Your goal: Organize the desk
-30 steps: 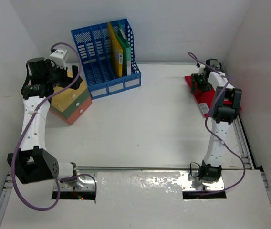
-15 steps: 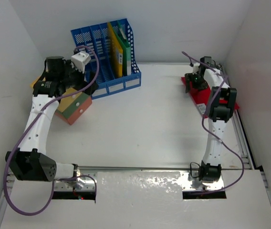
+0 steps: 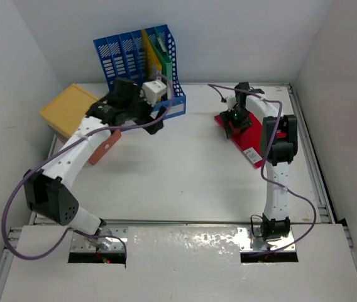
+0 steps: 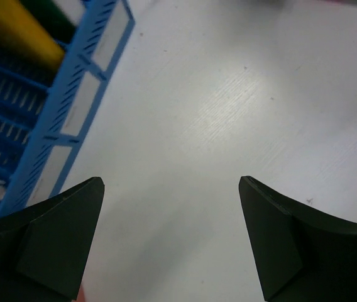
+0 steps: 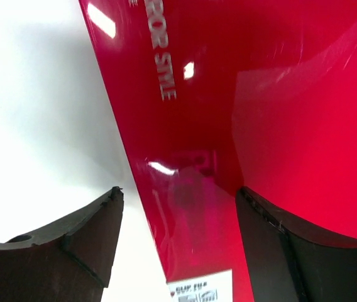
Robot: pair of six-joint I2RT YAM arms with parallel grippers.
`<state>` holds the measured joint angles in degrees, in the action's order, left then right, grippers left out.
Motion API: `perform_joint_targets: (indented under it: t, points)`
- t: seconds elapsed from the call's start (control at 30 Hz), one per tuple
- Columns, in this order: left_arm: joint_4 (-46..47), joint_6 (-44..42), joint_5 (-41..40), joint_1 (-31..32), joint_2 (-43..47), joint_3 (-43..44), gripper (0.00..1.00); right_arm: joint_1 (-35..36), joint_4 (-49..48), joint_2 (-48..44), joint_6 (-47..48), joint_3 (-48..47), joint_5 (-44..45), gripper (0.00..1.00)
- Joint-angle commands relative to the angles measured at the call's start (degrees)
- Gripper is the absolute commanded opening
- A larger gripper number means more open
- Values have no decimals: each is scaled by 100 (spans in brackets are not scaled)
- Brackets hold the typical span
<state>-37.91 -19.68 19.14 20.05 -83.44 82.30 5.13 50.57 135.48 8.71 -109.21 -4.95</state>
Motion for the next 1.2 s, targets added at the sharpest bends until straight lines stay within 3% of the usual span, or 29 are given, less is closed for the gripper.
perform_joint_targets:
  t: [0.0,0.13,0.27,0.37,0.5,0.73,0.93,1.03,1.17]
  points:
    - [347,149,-804,805,-619,145,86,173,604,-20,-133,978,-727,69]
    - [433,306,-850,1693,-1305,374,84,164,7,-1074,-71,2487,-902,68]
    - [776,623,-877,1879,-1850,681,83,-72,-1038,-2136,-543,3291,-1673,71]
    - [566,895,-701,1879,-2614,1480,81,-476,-2136,-2857,-1211,3967,-2018,71]
    - [557,1194,-639,1906,-3590,2708,80,-881,-2692,-3624,-2074,4626,-1053,70]
    - [223,1230,-938,1906,-6016,5241,81,-1049,-4010,-4653,-2866,5884,-481,73]
    - [1617,1747,-737,1687,-5982,4409,83,-1031,-4571,-4960,-3121,6429,-427,71]
    - [1436,2249,-446,1370,-6430,4952,82,-996,-5012,-5145,-3331,6719,-1217,68]
    - [1436,2451,308,1193,-6729,4893,76,-873,-5258,-5356,-3411,7044,-930,68]
